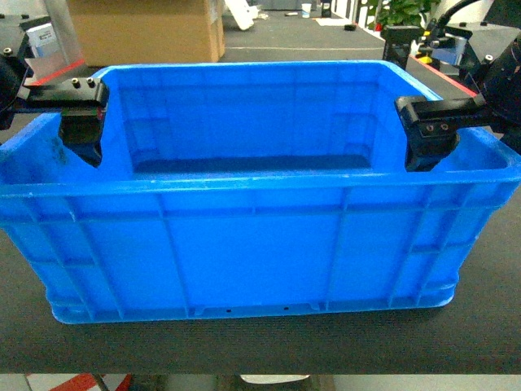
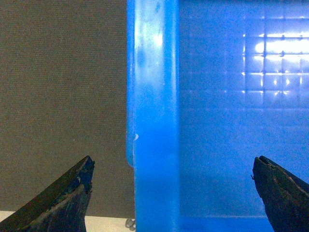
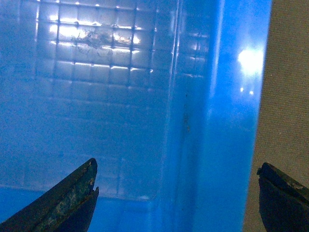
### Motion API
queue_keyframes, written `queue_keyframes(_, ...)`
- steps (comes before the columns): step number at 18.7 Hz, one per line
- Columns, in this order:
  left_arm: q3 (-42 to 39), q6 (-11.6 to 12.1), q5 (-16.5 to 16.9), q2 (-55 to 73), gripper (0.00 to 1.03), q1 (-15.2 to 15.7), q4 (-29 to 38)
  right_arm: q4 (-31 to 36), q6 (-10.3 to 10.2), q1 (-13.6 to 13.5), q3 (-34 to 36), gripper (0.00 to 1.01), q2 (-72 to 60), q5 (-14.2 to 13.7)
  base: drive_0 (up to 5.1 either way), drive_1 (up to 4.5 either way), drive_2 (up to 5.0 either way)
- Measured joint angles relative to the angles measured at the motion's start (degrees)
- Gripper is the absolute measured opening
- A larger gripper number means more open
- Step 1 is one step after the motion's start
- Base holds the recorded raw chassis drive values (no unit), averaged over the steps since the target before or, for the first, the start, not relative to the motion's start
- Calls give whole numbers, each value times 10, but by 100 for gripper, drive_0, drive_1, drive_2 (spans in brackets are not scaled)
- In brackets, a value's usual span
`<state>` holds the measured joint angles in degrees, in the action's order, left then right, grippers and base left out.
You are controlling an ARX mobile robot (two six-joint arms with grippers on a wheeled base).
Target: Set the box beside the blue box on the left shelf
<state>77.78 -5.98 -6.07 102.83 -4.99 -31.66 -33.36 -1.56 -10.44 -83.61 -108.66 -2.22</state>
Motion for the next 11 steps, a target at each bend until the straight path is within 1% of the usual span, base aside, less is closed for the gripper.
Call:
queue_keyframes(1, -1, 0, -9, 3, 86, 0, 0, 5, 0, 0, 9, 95, 0, -3, 0, 0, 0)
queue_keyframes(2, -1, 0, -10, 8, 75, 0, 0, 8, 1, 0, 16, 85, 0, -6, 0, 0, 0)
queue_keyframes(5, -1, 0, -17, 16, 53, -1, -3, 19, 1, 0, 19, 63, 0, -6, 0, 0, 0)
queue_keyframes(7, -1, 0, -17, 17, 40, -1, -1, 24, 1, 0, 19, 50, 0, -9, 0, 0, 0)
queue_keyframes(9, -2, 0, -25, 17, 29, -1, 6, 28, 2, 0, 19, 39, 0, -10, 0, 0, 0)
queue_keyframes(10, -3, -3, -25, 17, 24, -1, 7, 35, 4, 0, 19, 31, 0, -11, 0, 0, 0)
queue_keyframes(11, -5, -12, -26, 17, 20, 0, 11, 37, 6, 0, 19, 27, 0, -11, 0, 0, 0)
